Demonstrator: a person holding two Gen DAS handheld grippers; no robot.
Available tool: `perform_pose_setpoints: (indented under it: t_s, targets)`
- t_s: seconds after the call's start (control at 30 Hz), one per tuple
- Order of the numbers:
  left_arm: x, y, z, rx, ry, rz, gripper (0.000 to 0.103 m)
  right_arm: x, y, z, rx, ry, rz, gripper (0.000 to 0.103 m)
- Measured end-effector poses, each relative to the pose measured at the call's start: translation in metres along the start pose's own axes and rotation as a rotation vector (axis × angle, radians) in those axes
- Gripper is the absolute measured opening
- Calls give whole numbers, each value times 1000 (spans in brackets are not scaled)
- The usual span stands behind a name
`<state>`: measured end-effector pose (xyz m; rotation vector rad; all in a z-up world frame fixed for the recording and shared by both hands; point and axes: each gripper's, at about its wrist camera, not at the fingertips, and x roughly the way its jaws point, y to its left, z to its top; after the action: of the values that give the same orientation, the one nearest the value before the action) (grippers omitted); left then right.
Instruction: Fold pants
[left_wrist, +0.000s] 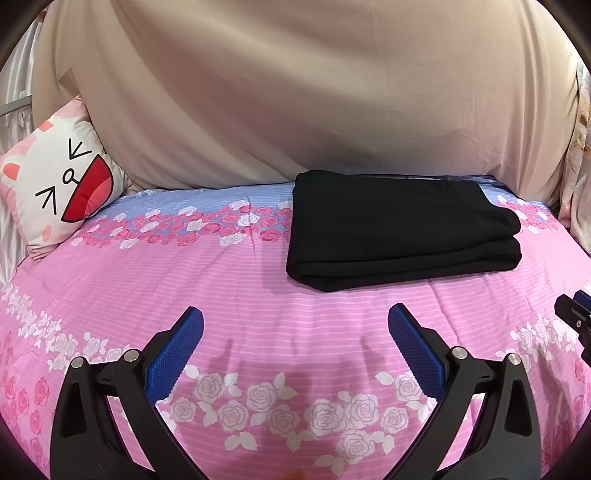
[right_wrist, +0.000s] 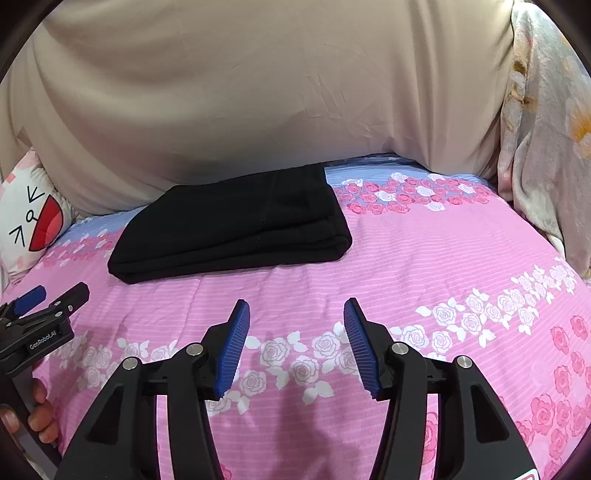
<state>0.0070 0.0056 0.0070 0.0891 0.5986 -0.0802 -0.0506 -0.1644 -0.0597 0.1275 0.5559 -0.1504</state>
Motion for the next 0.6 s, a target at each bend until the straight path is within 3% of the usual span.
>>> perform_pose_setpoints:
  t_s: [0.6]
  targets:
    - [-4, -3, 0, 21, -19, -12, 98, 2, 3, 0, -22, 3, -11, 57]
